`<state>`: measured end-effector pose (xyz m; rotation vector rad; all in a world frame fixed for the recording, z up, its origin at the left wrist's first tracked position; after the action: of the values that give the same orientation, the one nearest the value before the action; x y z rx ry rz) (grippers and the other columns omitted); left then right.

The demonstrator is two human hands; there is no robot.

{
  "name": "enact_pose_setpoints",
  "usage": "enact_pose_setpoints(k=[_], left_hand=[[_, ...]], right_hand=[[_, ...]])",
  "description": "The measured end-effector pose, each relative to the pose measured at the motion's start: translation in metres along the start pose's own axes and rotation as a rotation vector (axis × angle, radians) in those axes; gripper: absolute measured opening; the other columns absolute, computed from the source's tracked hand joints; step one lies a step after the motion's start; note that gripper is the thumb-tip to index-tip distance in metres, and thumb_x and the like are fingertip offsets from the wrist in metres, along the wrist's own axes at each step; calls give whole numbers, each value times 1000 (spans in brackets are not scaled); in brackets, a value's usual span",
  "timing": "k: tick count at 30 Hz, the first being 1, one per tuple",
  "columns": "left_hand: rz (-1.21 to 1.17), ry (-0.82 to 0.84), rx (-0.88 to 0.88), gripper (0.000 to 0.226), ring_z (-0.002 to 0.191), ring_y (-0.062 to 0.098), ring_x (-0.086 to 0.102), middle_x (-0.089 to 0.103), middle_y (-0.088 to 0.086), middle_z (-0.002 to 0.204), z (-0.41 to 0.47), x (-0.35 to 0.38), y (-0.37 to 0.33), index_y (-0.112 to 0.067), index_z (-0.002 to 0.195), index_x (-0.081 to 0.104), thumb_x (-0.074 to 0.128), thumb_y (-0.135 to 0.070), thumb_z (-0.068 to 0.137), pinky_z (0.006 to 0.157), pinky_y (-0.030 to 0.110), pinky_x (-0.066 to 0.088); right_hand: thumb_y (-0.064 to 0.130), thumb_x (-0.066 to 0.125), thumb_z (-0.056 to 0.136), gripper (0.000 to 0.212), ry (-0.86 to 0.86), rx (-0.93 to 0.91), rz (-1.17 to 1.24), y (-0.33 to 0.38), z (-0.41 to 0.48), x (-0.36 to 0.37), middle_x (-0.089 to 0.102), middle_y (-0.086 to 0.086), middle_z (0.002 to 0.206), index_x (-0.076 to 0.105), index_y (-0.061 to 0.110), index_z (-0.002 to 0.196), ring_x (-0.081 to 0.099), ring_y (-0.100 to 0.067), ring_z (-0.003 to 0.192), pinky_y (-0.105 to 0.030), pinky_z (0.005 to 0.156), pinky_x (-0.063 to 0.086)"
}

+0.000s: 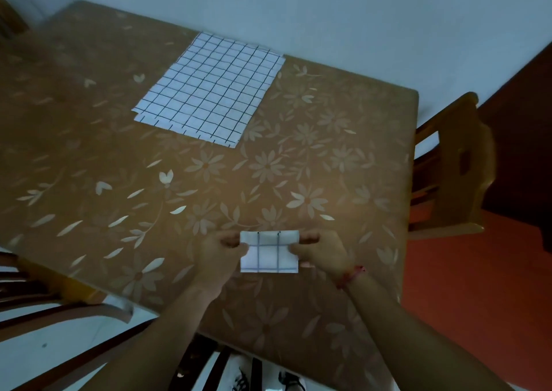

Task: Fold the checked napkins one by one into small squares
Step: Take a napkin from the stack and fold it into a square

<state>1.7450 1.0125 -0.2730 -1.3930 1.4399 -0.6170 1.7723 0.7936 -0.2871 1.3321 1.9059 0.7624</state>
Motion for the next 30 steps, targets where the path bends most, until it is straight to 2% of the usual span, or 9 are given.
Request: enact_pose_setpoints(k=[3,6,9,11,13,16,20,26,30], left_hand=[[-73,82,-83,16,88,20,69,74,-1,89,1,15,-4,-21,88,74,74,-7,79,78,36,57],[-176,171,-160,16,88,26,70,73,9,92,-1,37,-16,-13,96,71,71,-5,82,78,44,59],[-190,247,-158,16,81,22,69,73,9,89,-1,61,-31,-12,94,71,68,-1,84,66,33,58],[-181,285,-144,14,82,27,70,72,13,90,-1,76,-40,-7,93,70,69,1,83,64,35,58],[-182,278,-148,11,76,31,67,69,17,86,0,88,-47,-3,90,69,69,5,82,58,33,57],[-127,259,-115,11,64,22,59,65,13,78,4,103,-55,-5,84,68,68,6,82,46,21,49],[-116,270,-122,11,72,24,63,67,14,86,16,118,-59,-2,94,69,67,3,84,51,22,52],[47,242,-14,12,83,20,68,71,5,92,50,127,-70,-14,96,71,64,-8,89,66,29,58],[161,197,66,6,72,19,65,69,7,83,78,139,-75,-9,89,70,69,-6,84,52,17,50]], right_hand=[[-1,73,77,16,-60,32,180,6,-13,-18,74,-9,85,72,1,93,72,-15,72,-29,61,59],[3,77,75,16,-181,17,232,5,-22,-44,73,-7,81,73,3,90,69,-13,65,-23,55,56],[11,81,72,22,-269,39,296,-1,-33,-71,75,-10,85,74,3,91,72,-15,67,-31,62,60],[4,78,75,19,-298,58,372,-4,-39,-85,75,-13,83,72,-3,92,72,-15,64,-25,58,59],[2,76,76,21,-287,102,427,-9,-42,-93,74,-18,86,70,-4,95,71,-22,67,-30,61,60],[-4,72,76,19,-303,140,453,-14,-44,-104,68,-10,61,67,-1,95,61,-17,48,-25,48,53],[-4,72,76,20,-327,146,442,-16,-40,-115,67,-12,64,68,-2,95,62,-17,51,-26,53,56],[2,73,77,16,-373,136,403,-14,-14,-126,61,-1,47,73,-2,92,53,-7,39,-17,43,48],[4,74,78,16,-402,143,367,-10,14,-132,62,-5,53,73,-4,91,54,-7,41,-20,45,51]])
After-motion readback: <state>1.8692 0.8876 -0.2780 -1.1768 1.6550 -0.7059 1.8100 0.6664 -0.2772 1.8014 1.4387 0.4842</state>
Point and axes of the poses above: each hand's wrist, its own z-axis towards the middle knuckle, its own x-axis out of the palm, y = z × x, the point moved 4 cm from there along z, towards the middle knuckle
